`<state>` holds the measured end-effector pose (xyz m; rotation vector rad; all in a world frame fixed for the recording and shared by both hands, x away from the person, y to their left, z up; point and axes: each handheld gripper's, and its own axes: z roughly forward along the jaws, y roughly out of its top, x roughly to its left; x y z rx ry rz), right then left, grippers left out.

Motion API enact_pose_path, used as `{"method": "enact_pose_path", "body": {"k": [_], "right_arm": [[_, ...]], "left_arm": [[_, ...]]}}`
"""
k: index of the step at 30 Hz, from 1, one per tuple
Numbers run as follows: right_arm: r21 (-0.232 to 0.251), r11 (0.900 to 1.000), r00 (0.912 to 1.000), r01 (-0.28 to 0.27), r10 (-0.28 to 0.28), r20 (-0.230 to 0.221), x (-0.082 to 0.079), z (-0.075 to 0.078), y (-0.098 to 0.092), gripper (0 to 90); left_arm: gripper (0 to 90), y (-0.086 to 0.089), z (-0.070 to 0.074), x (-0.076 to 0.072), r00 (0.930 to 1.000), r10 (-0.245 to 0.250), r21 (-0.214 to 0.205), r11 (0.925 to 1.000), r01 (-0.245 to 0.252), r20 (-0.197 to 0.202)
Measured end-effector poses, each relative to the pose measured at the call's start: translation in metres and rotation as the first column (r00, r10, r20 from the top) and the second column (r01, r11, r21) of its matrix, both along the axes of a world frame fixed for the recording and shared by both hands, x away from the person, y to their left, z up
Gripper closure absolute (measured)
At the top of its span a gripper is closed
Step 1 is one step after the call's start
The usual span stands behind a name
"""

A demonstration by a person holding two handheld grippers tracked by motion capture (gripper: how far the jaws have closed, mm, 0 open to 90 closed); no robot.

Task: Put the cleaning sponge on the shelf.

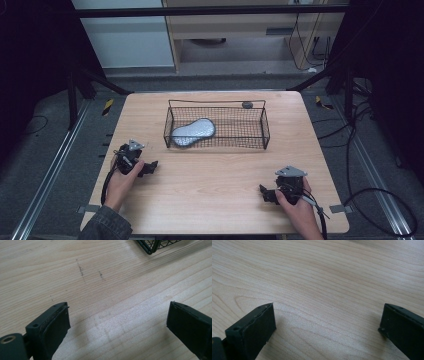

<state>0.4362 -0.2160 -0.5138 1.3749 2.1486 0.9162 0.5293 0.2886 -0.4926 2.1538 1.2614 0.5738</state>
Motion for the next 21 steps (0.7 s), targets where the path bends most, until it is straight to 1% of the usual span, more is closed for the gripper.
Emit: {"method": "enact_pose_path", "body": {"k": [3,6,7,9,11,13,21], "right_arm": [[0.0,1.0,1.0,0.0,0.0,0.0,0.0,0.0,0.0,0.4],[0.001,1.0,1.0,0.0,0.0,0.0,0.0,0.0,0.0,0.4],[0.0,1.0,1.0,0.0,0.0,0.0,0.0,0.0,0.0,0.4],[0.0,1.0,1.0,-0.001,0.001,0.0,0.0,0.0,0.0,0.4],[0.0,1.0,1.0,-0.001,0.001,0.0,0.0,0.0,0.0,0.4],[0.0,1.0,1.0,0.0,0.0,0.0,0.0,0.0,0.0,0.4],[-0.001,1.0,1.0,0.001,-0.001,-0.002,0.001,0.0,0.0,0.3]], "left_arm": [[3.8,0.001,-0.003,0.001,1.0,0.003,-0.012,0.9999,-0.003,-0.002],[3.0,0.001,-0.007,0.002,0.9998,0.007,-0.016,0.9998,-0.007,-0.018],[2.4,0.002,-0.009,0.002,0.9997,0.008,-0.04,0.9992,-0.009,-0.024],[0.8,0.002,-0.009,0.002,0.9997,0.011,-0.046,0.9989,-0.012,-0.024],[0.0,0.003,-0.012,0.002,0.9999,0.015,-0.06,0.9981,-0.015,-0.007],[0.0,0.005,-0.015,0.0,0.9995,0.012,-0.08,0.9968,-0.01,0.029],[0.0,0.005,-0.015,-0.001,0.9994,0.016,-0.08,0.9967,-0.014,0.03]]}}
